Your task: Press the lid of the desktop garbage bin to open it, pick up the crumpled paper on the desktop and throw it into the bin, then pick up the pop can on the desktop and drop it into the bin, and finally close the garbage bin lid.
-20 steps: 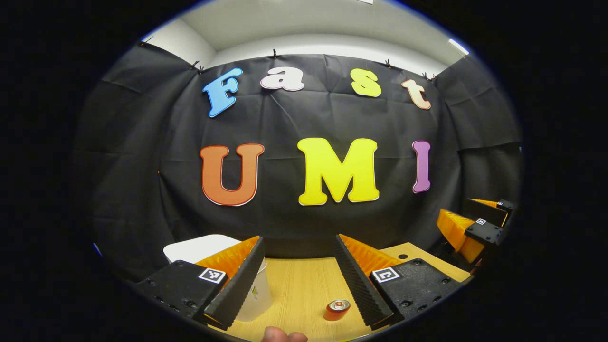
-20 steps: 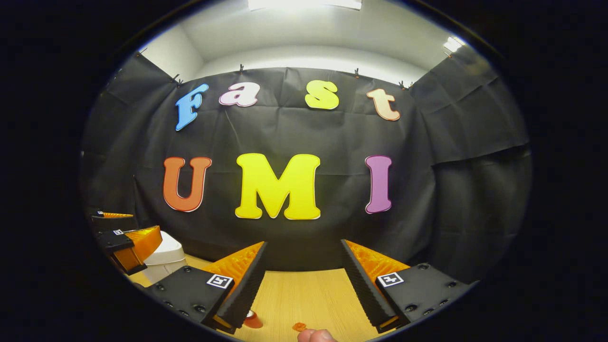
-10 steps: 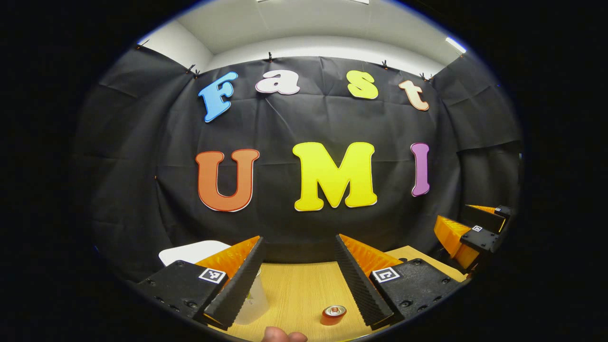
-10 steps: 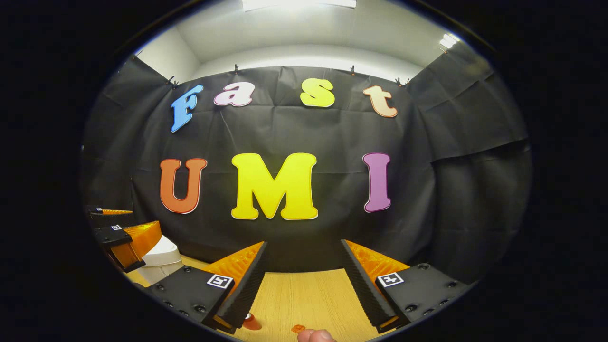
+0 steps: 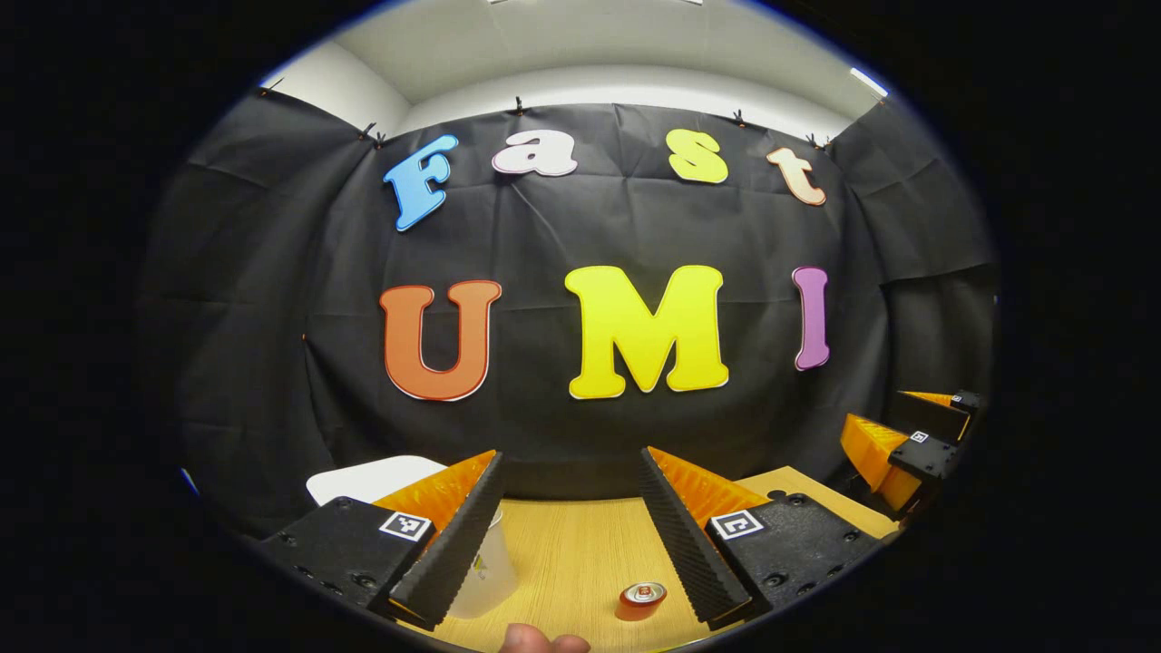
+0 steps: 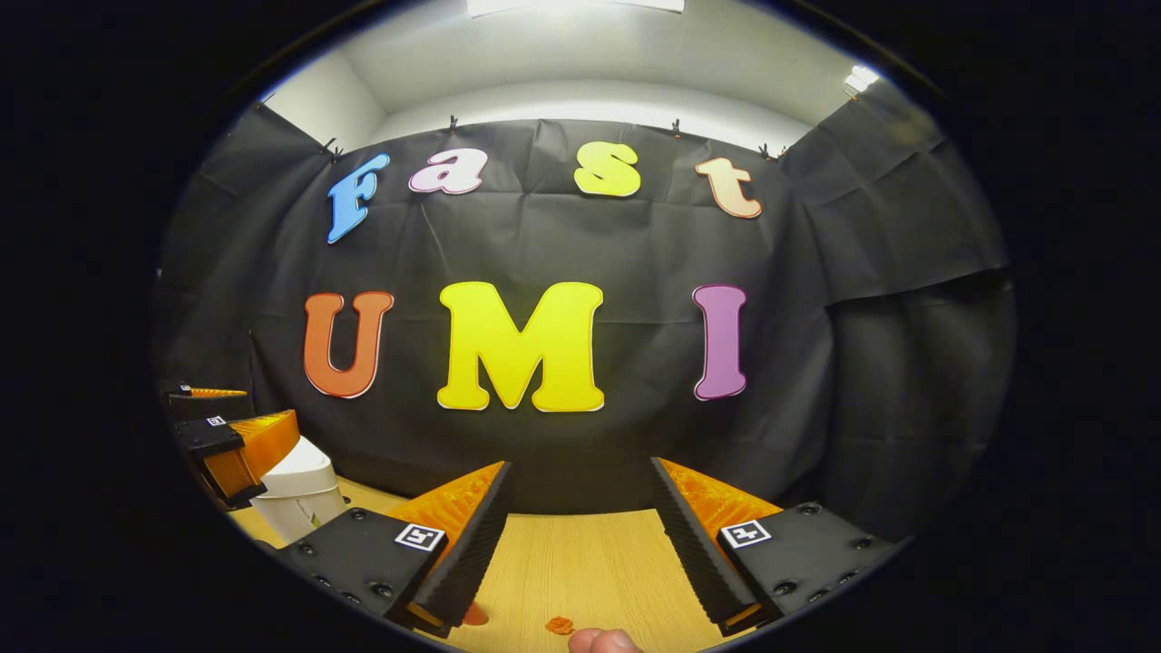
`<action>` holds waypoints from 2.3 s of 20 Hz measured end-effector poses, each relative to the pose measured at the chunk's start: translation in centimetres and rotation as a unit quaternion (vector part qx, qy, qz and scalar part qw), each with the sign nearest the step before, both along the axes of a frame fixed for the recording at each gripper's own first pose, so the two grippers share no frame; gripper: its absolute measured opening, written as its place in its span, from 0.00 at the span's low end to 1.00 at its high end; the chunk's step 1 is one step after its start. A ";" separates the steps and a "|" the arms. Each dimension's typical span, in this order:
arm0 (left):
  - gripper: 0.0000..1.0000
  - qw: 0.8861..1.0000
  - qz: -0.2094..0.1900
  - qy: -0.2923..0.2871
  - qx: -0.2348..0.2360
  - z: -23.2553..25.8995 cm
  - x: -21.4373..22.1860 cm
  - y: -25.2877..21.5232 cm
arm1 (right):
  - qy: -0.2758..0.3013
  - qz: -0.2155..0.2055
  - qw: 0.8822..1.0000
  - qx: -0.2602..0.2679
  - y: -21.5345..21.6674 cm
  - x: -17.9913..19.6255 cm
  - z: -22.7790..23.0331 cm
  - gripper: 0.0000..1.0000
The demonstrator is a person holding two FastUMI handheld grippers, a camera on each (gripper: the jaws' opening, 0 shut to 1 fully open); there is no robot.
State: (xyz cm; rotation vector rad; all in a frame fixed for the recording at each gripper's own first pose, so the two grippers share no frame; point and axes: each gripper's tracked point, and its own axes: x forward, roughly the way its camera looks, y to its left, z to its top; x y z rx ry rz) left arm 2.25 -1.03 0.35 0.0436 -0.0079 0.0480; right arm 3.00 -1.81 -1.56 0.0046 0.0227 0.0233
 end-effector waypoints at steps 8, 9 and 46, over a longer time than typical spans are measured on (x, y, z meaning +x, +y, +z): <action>0.96 0.999 0.029 0.016 -0.005 -1.7 2.1 1.8 | 0.019 0.009 1.000 -0.022 -0.5 0.5 -1.4 0.94; 0.96 0.999 0.035 0.016 -0.004 -1.7 2.3 2.2 | 0.017 0.007 1.000 -0.025 -0.6 0.8 -1.1 0.94; 0.06 0.946 0.279 0.162 -0.032 -11.5 5.8 17.4 | 0.050 0.012 0.998 -0.029 -1.5 3.2 -2.9 0.94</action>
